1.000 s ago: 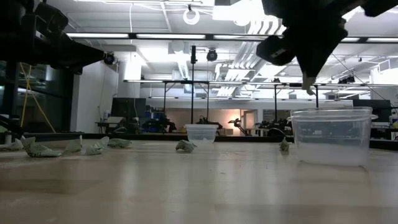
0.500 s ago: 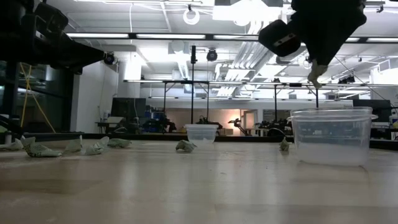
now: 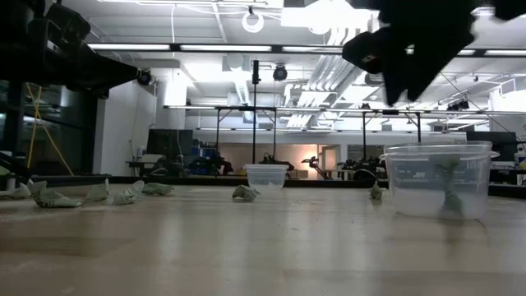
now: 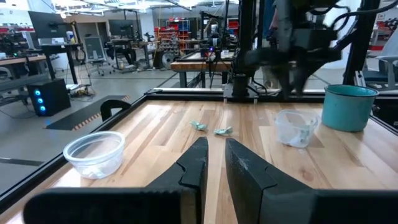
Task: Pick and place Stevia / Truvia into bins
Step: Put the light green stevia packet into the bottom transparent container
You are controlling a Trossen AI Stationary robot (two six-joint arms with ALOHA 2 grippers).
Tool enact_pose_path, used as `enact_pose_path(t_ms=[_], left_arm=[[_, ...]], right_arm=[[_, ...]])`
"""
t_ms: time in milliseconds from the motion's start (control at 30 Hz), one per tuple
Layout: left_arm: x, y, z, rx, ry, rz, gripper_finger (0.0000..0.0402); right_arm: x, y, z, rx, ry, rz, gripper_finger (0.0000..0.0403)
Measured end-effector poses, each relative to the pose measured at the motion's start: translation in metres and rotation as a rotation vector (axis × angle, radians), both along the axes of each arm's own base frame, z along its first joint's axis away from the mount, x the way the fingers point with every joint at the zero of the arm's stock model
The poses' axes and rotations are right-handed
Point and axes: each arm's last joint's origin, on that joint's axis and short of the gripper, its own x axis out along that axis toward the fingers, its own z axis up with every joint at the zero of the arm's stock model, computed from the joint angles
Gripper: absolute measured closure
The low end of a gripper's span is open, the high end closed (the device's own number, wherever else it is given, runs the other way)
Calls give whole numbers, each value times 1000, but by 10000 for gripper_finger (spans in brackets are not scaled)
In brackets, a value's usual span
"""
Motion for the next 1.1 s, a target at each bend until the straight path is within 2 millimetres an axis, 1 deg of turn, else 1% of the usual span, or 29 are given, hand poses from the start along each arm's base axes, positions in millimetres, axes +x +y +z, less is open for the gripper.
enact_pose_path(t_ms=[100, 200, 300, 400, 533, 633, 733, 867, 1100], left_arm=[[0, 0, 0, 0, 0, 0, 309], [0, 0, 0, -1, 0, 0, 309], [0, 0, 0, -1, 1, 0, 309], [0, 0, 0, -1, 0, 0, 309], [0, 0, 0, -1, 0, 0, 309], [0, 0, 0, -1, 0, 0, 309], [0, 0, 0, -1, 0, 0, 309], [0, 0, 0, -1, 0, 0, 309], [0, 0, 0, -1, 0, -1, 309]], right_arm=[[2, -19, -1, -84, 16, -44, 279], [8, -42, -9, -82, -11, -33, 264], [4, -69, -28, -68, 14, -6, 251], [-4, -92, -49, -49, 35, -10, 239], [-15, -111, -68, -44, 59, -45, 231], [-22, -120, -80, -27, 64, -39, 232], [-21, -124, -86, -5, -2, -26, 236], [-20, -127, -89, 1, -48, -16, 244], [-31, -131, -101, 8, 2, -32, 253]])
